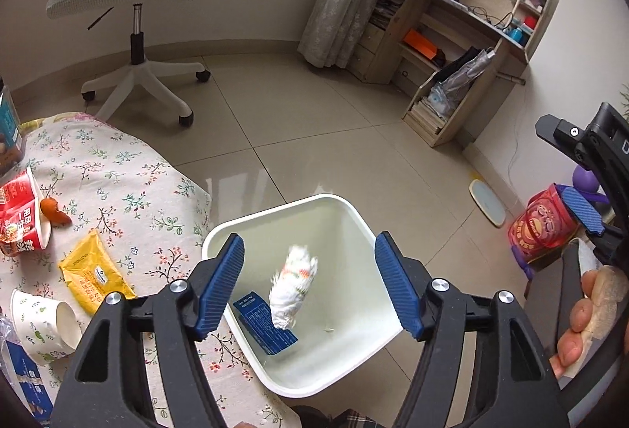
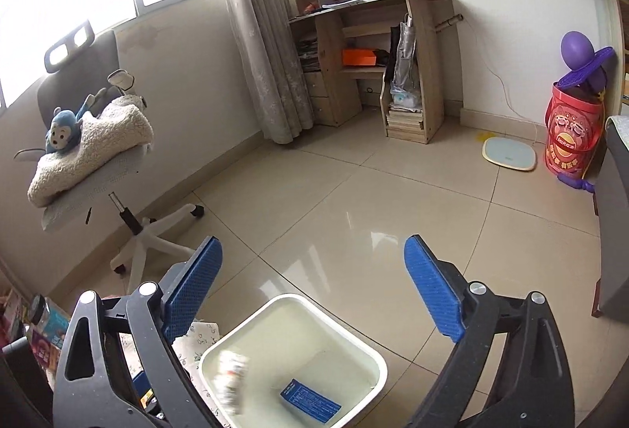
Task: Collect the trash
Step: 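Open the left gripper to drop the diaper into the white bin, then grasp the light-blue milk carton with the left gripper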
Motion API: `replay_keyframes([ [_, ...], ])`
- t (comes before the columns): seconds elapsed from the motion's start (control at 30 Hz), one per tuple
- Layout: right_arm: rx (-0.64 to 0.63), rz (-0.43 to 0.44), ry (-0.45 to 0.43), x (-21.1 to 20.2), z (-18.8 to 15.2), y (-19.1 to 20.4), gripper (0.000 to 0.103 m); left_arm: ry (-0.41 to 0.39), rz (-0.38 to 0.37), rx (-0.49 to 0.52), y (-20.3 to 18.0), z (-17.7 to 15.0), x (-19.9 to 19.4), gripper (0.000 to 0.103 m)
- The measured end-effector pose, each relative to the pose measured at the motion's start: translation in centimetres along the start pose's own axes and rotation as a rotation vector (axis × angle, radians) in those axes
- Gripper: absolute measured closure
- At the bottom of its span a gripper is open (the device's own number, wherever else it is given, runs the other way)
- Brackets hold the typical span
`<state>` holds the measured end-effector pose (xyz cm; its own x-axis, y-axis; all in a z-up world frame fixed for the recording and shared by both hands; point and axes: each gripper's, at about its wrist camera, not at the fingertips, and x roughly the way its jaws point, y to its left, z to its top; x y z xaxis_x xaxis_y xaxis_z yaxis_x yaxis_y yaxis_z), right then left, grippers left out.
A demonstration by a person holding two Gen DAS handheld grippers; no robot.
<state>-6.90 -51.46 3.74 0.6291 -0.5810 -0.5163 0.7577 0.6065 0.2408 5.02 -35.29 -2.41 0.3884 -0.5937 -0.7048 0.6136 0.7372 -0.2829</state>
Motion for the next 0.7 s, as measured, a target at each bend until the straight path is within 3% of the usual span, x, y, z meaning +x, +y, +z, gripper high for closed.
replay_keyframes([
  [0.2,-0.098,-0.006,-0.046,-1.0,-0.9,2.5,0.007,-0.052,0.081,0.024,1.9,-0.2,-2.5,0.027],
  [0.47,-0.260,-0.008,-0.099,-2.7,-3.5,7.2,0.007,-0.193,0.244,0.015,5.8,-0.2,-7.6,0.014],
  [0.7,-0.357,0.038,-0.081,-3.7,-6.1,11.3,0.007,-0.296,0.372,-0.020,9.5,-0.2,-11.2,0.009],
])
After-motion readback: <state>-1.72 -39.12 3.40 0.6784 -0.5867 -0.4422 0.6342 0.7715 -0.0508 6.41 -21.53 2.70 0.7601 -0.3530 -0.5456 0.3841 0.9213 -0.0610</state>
